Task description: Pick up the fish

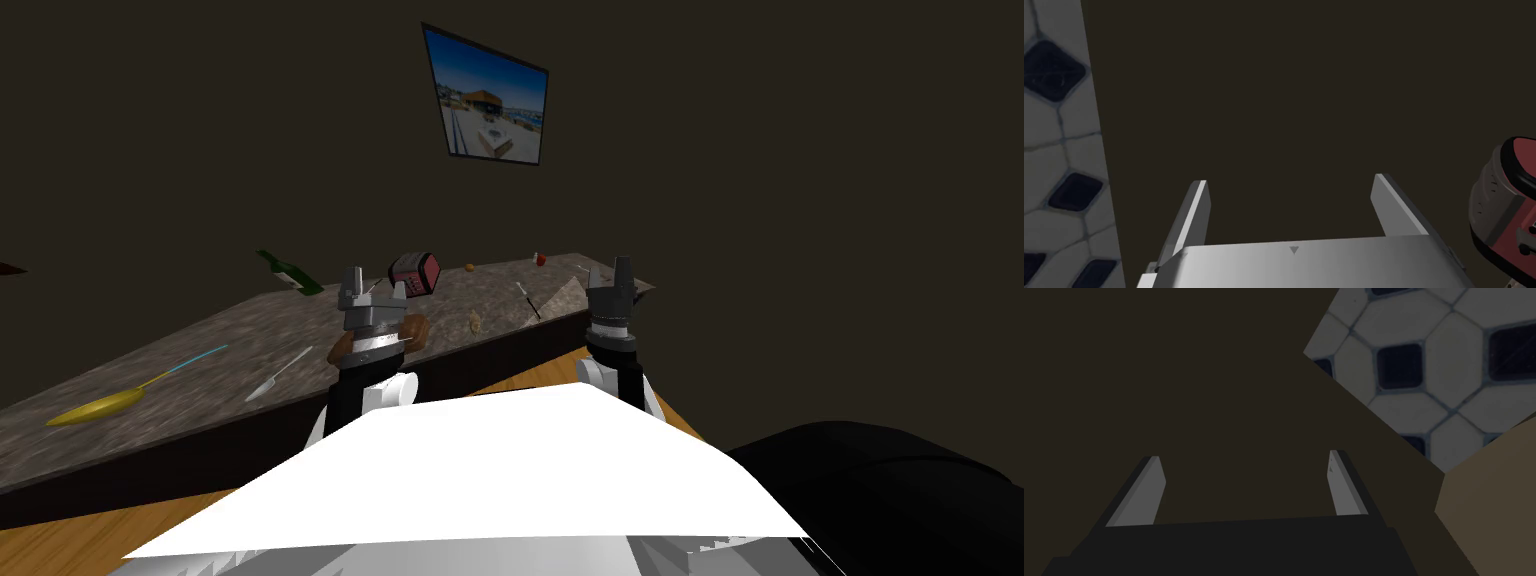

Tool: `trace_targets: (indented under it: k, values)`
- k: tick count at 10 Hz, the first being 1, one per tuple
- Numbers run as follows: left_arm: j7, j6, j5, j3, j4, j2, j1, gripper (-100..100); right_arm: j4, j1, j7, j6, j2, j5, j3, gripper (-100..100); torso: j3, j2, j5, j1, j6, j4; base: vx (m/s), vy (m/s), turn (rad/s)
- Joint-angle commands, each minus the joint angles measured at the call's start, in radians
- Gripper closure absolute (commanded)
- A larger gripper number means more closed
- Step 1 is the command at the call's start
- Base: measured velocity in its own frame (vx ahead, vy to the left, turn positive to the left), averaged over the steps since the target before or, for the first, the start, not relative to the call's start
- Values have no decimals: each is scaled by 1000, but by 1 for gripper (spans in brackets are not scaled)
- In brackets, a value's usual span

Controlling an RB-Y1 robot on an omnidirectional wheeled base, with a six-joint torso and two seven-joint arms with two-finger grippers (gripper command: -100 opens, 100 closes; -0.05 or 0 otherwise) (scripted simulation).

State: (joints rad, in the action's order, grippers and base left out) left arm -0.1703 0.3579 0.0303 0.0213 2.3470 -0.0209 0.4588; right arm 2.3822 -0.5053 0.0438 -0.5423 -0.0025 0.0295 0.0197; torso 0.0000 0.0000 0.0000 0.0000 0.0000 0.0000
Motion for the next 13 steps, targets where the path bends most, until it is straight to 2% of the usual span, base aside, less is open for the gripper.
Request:
trace_targets:
  k: [1, 3, 6, 7, 9, 10, 11, 12, 13]
  values:
    - [3, -26, -14, 1, -2, 49, -7, -100, 0, 0, 0, 0, 0, 0, 0, 0, 0, 0, 0, 0, 0, 0, -17, 10, -72]
    - [6, -63, -35, 6, -7, 106, -19, -100, 0, 0, 0, 0, 0, 0, 0, 0, 1, 2, 0, 1, 0, 0, -36, 22, -82]
    - [14, -146, -85, 21, -18, 198, -49, -100, 0, 0, 0, 0, 0, 0, 0, 0, 2, 3, 1, 3, 0, 1, -45, 44, -100]
    - [14, -147, -85, 21, -18, 209, -49, -100, 0, 0, 0, 0, 0, 0, 0, 0, 2, 3, 1, 4, 0, 1, -31, 37, -53]
    - [19, -215, -129, 34, -29, 275, -74, -100, 0, 0, 0, 0, 0, 0, 0, 0, 1, 2, 1, 3, 0, 0, -43, 52, -123]
    - [19, -218, -129, 34, -29, 289, -74, -100, 0, 0, 0, 0, 0, 0, 0, 0, 2, 3, 1, 5, 0, 1, -42, 55, -59]
    - [22, -257, -154, 42, -36, 325, -89, -100, 0, 0, 0, 0, 0, 0, 0, 0, 2, 3, 1, 4, 0, 1, -36, 44, -86]
    - [22, -257, -154, 42, -36, 332, -89, -100, 0, 0, 0, 0, 0, 0, 0, 0, 1, 2, 1, 4, 0, 1, -31, 36, -69]
    - [24, -299, -181, 50, -42, 372, -103, -100, 0, 0, 0, 0, 0, 0, 0, 0, 1, 2, 1, 3, 0, 0, -34, 40, -142]
